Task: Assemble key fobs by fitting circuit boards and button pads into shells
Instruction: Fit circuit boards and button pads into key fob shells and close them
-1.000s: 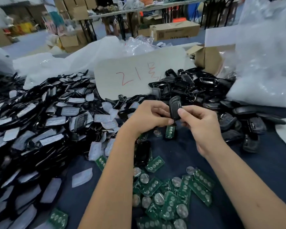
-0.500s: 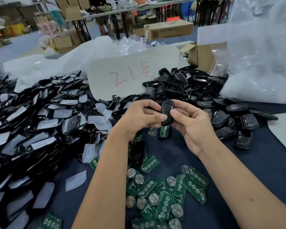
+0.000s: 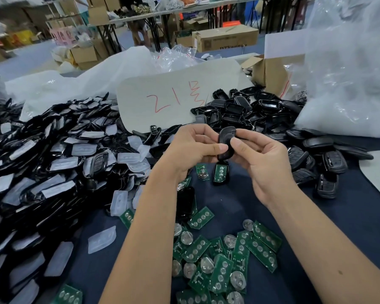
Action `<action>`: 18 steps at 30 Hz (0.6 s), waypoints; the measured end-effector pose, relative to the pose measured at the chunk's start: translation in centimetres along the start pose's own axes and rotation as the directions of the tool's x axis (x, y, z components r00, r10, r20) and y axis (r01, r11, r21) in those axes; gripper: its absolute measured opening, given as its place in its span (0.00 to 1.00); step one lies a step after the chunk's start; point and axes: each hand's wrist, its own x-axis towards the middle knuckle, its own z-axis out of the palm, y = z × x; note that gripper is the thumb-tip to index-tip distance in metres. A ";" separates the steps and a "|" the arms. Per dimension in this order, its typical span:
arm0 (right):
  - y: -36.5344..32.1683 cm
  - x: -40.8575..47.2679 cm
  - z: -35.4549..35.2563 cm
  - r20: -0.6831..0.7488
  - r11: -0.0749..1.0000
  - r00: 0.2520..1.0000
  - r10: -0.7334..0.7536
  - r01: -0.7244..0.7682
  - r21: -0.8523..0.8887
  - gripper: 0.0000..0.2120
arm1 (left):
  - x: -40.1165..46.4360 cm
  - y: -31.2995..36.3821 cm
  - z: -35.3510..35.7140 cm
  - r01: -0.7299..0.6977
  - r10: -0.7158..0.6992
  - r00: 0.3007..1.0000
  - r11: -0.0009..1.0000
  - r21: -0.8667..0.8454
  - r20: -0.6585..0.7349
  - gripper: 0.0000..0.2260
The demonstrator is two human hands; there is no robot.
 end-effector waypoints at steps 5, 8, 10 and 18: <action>0.7 -0.3 0.3 -0.129 0.980 0.987 -0.093 0.069 -0.185 0.12 | 0.5 0.0 1.3 -0.218 0.225 0.974 0.916 0.337 0.019 0.10; 0.5 -0.2 0.1 -0.160 0.981 0.983 -0.094 0.064 -0.184 0.12 | 0.5 0.2 2.2 -0.311 0.336 0.942 0.839 0.446 0.025 0.08; 0.4 0.0 -0.1 -0.145 0.984 0.986 -0.079 0.054 -0.168 0.09 | 0.5 0.3 2.2 -0.314 0.330 0.943 0.840 0.443 0.041 0.09; 0.2 0.5 -0.2 -0.167 1.000 0.986 -0.011 0.010 -0.007 0.11 | 0.6 0.0 1.1 0.046 -0.094 0.995 0.626 0.778 0.016 0.18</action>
